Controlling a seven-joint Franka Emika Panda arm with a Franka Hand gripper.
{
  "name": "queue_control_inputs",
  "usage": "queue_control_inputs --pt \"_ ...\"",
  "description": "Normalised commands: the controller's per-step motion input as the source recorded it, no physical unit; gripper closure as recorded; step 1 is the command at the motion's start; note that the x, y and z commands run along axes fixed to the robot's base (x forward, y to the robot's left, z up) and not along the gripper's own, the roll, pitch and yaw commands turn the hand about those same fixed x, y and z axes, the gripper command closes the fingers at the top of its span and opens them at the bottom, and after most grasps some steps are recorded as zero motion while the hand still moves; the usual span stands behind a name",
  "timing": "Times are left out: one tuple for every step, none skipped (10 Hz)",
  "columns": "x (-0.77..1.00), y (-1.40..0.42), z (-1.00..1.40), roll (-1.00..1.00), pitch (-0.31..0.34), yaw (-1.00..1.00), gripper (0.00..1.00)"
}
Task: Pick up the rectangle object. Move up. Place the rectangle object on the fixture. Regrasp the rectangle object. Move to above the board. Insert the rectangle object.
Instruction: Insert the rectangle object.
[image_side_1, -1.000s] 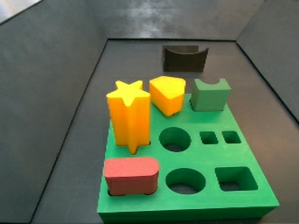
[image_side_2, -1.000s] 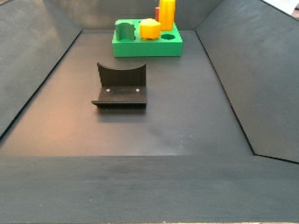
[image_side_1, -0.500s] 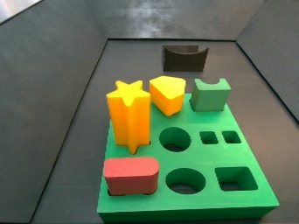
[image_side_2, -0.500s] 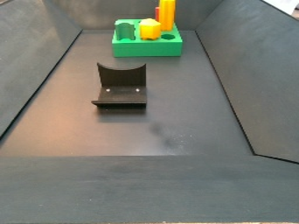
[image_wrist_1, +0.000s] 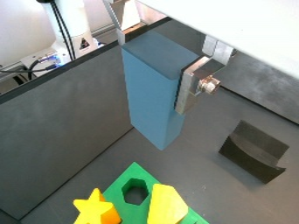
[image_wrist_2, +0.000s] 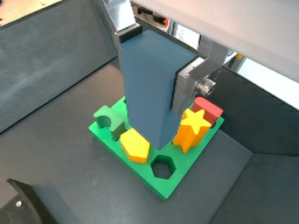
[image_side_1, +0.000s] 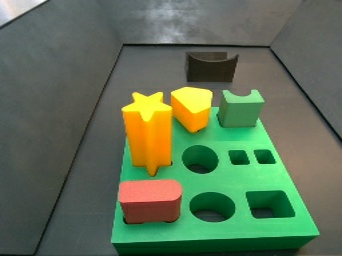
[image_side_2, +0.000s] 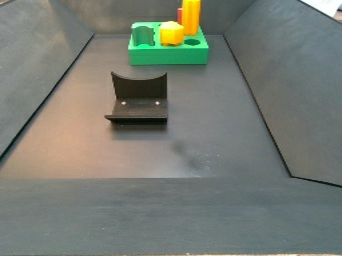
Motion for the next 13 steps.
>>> queue_control_inputs --pt "0.00 -0.17 -0.07 0.00 -0.019 0.01 1.00" --pt "0.00 -0.28 -0.19 0.00 -0.050 0.09 1.00" --pt "0.08 -0.30 -0.23 0.00 -0.039 0.18 1.00" --pt "0.16 -0.29 -0.23 -0.05 -0.044 0.22 1.00" --pt "0.18 -0.27 -0.23 -0.10 -0.053 0.23 1.00" --pt "0.19 -0.29 -0.20 -0.10 -0.056 0.24 1.00" --pt "0.19 -0.31 -0.19 -0.10 -0.057 0.23 1.00" --pt "0.19 -0.36 -0.17 -0.09 -0.071 0.19 1.00" --pt "0.25 -0.37 -0.20 -0.13 -0.099 0.13 1.00" --pt "0.25 -0.39 -0.20 -0.13 -0.100 0.13 1.00" --pt "0.25 -0.41 -0.21 -0.12 -0.106 0.11 1.00" --pt "0.25 -0.44 -0.25 -0.10 -0.103 0.11 1.00" --pt "0.17 -0.41 -0.32 -0.09 -0.130 0.08 1.00"
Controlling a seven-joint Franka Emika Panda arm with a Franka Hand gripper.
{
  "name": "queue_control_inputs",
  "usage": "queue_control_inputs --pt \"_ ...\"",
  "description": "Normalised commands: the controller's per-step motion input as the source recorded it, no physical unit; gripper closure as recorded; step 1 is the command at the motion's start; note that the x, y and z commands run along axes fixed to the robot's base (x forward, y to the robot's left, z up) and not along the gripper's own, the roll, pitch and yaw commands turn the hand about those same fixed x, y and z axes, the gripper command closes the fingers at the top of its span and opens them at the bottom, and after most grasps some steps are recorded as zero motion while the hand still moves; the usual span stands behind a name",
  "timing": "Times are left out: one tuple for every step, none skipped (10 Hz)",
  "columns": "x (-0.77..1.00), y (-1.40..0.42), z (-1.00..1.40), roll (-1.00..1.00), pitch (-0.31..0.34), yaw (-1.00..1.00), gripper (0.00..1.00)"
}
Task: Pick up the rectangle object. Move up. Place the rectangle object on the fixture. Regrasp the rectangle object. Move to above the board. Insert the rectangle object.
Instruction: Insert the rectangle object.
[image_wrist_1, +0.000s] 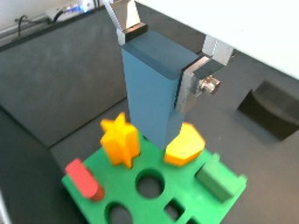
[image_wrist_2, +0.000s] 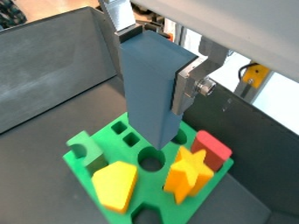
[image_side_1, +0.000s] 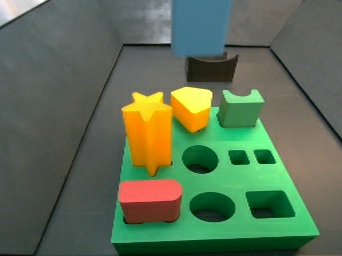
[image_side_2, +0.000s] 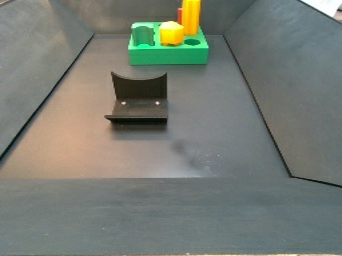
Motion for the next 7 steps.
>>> queue_control_inputs --pt "0.18 -0.44 -0.33 -0.07 -0.129 0.09 1.00" --pt "0.17 -0.46 -0.34 -0.06 -0.130 0.10 1.00" --pt "0.20 -0.47 -0.34 -0.05 -0.120 0.13 1.00" --pt "0.27 -0.47 -0.34 -0.04 -0.091 0.16 1.00" --pt "0.33 -0.41 -0.36 -0.03 -0.067 0.20 1.00" --pt "0.45 -0.35 -0.33 -0.01 -0.013 0.25 1.00" --pt "0.00 -0.17 -0.07 0.00 -0.054 0.10 1.00"
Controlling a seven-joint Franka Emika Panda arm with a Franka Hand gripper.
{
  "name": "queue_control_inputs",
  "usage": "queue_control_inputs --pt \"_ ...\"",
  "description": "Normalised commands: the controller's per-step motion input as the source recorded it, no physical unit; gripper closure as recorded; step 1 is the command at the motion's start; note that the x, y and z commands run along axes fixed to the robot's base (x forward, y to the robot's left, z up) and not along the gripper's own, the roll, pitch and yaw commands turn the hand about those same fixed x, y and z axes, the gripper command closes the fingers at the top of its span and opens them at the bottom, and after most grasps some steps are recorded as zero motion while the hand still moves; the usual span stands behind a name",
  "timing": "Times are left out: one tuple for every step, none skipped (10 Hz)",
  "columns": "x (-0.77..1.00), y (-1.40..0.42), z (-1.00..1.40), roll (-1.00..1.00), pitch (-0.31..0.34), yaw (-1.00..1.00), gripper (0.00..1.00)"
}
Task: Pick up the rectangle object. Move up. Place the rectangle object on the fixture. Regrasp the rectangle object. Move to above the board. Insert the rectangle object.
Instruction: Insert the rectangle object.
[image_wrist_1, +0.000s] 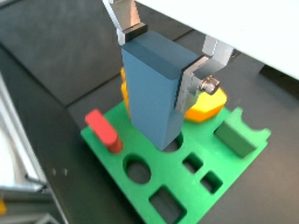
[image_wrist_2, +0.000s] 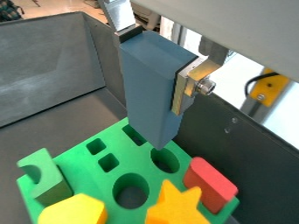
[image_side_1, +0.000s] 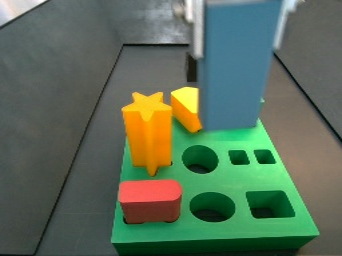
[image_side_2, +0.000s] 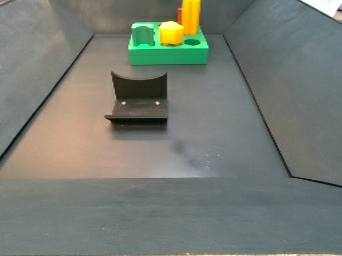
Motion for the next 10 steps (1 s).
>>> queue_control_inputs --pt "0.00 -0.04 0.00 0.00 -0.021 0.01 1.00" --pt "0.23 -0.27 -0.06 0.09 0.000 0.08 1.00" --pt "0.17 -0.32 -0.04 0.26 0.000 0.27 1.00" --pt "0.38 -0.42 0.00 0.34 0.000 0.27 1.00" --pt "0.48 -0.37 0.00 0.37 0.017 0.26 1.00" --pt "0.49 -0.29 0.00 0.45 0.026 0.26 1.00" --pt "0.53 -0.28 -0.01 0.44 0.029 0.26 1.00" --pt "0.54 -0.30 -0.12 0.41 0.013 0.27 1.00" --pt "0.49 -0.27 -0.32 0.40 0.000 0.34 1.00" --pt "0.60 -0.18 -0.37 0.29 0.000 0.31 1.00"
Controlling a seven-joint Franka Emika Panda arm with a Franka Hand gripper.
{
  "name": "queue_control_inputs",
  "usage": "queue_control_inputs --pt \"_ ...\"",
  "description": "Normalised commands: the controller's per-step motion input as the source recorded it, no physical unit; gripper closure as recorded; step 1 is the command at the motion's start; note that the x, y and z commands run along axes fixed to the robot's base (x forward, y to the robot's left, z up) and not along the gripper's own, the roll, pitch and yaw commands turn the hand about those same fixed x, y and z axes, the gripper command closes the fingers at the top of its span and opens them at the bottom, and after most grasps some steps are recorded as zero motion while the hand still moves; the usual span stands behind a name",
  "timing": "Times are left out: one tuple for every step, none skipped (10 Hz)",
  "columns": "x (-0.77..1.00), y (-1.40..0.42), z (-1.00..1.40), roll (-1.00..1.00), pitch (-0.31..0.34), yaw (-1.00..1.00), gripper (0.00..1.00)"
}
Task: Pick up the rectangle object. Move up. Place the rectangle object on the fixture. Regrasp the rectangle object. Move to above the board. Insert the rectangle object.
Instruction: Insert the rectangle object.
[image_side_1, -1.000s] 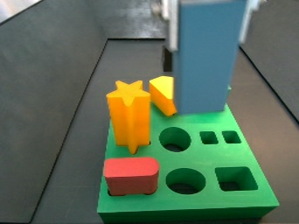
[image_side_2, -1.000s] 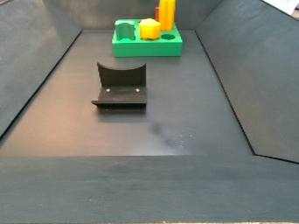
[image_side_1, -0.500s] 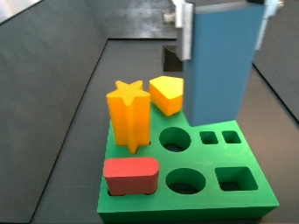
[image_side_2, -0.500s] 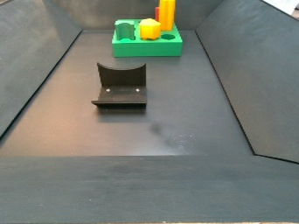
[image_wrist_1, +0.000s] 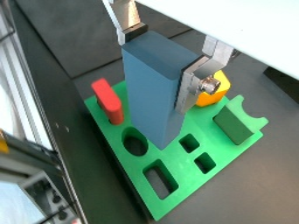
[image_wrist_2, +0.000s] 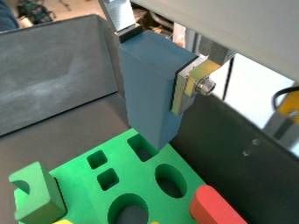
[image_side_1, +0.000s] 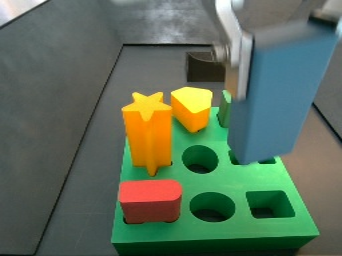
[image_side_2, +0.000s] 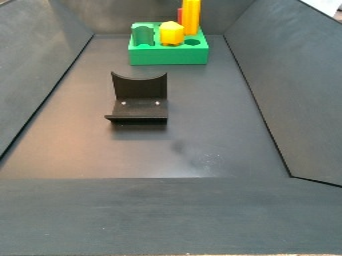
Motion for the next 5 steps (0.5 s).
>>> queue_control_inputs --pt "0.77 -0.12 -0.33 0.20 0.000 0.20 1.00" --pt "0.71 -0.09 -0.44 0.26 0.000 0.20 1.00" --pt "0.71 -0.05 -0.44 0.34 0.003 0.15 1.00" --pt "0.67 -0.02 -0.45 0.32 0.000 0.10 1.00" --pt "0.60 -0.07 -0.46 0.27 0.000 0.00 1.00"
